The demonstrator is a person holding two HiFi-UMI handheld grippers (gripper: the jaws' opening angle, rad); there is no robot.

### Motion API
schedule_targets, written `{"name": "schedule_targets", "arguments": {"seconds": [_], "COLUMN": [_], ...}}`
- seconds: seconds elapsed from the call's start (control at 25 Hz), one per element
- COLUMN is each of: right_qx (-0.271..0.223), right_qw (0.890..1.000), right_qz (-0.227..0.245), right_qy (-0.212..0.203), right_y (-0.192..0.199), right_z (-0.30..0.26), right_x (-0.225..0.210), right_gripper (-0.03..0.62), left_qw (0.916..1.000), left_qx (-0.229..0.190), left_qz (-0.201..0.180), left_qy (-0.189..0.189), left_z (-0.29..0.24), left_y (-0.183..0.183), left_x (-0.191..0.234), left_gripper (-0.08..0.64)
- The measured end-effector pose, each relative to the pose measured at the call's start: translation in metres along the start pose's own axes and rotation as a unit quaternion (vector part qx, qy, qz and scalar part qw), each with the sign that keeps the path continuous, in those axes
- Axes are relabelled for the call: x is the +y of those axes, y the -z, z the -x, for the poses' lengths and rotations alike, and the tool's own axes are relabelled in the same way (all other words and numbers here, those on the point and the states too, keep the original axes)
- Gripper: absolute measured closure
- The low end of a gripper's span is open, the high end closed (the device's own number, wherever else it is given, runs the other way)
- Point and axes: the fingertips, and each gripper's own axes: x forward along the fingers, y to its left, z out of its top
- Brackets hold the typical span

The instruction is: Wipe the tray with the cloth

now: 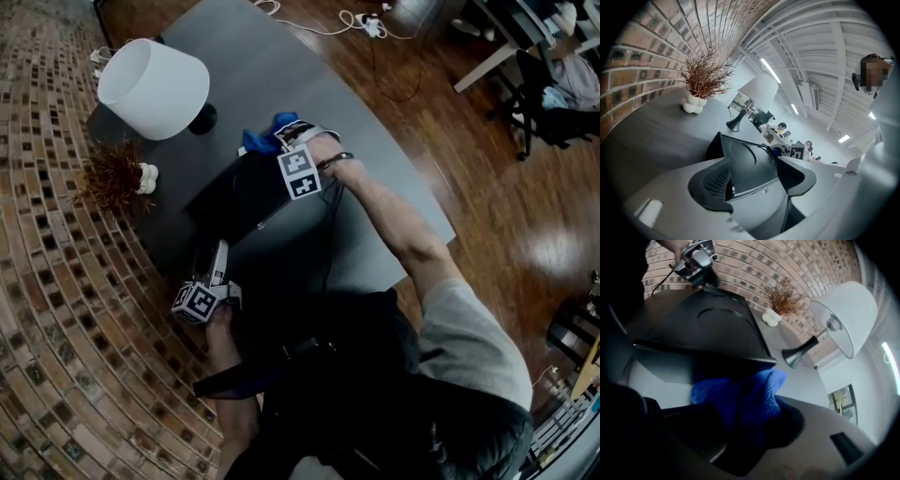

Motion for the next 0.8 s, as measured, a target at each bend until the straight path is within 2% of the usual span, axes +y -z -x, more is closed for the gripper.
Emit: {"name": "schedule_targets", "arguments": {"seconds": [0.12,0.28,0.36,0.44,0.48,0.56,0.64,0.72,0.8], "right_qx": [-0.008,0.001,-0.01,-0.038,-0.042,-0.014,0.022,0.025,0.009], "right_qw": [1.0,0.997,0.994,0.987,0.986,0.991,0.993,0.981,0.963], "right_qz": [0.019,0.05,0.057,0.034,0.014,-0.029,-0.095,-0.191,-0.268], "right_qy": [-0.02,-0.054,-0.098,-0.152,-0.163,-0.131,-0.062,-0.012,0.004], "right_y": [-0.002,-0.001,0.001,0.005,0.01,0.029,0.046,0.048,0.032], "right_z": [0.015,0.057,0.082,0.103,0.107,0.101,0.088,0.076,0.059], "right_x": [0.023,0.085,0.12,0.143,0.14,0.104,0.045,-0.013,-0.054], "right_gripper": [0.465,0.465,0.465,0.463,0.463,0.463,0.463,0.463,0.463], "left_qw": [1.0,0.9996,0.9994,0.9995,0.9995,0.9994,0.9986,0.9962,0.9928], "left_qx": [-0.002,-0.027,-0.033,-0.03,-0.028,-0.026,-0.037,-0.052,-0.058], "left_qz": [-0.001,0.008,0.011,0.012,0.014,0.021,0.037,0.069,0.105], "left_qy": [0.001,-0.004,-0.002,0.003,0.005,0.009,0.008,0.003,0.005], "left_z": [-0.002,0.001,0.0,0.0,0.0,0.005,0.017,0.028,0.029], "left_y": [-0.002,-0.001,-0.002,-0.001,0.0,0.001,0.005,0.015,0.031], "left_x": [0.0,-0.002,-0.006,-0.007,-0.009,-0.011,-0.013,-0.016,-0.019], "left_gripper": [0.25,0.25,0.25,0.25,0.25,0.25,0.25,0.25,0.25]}}
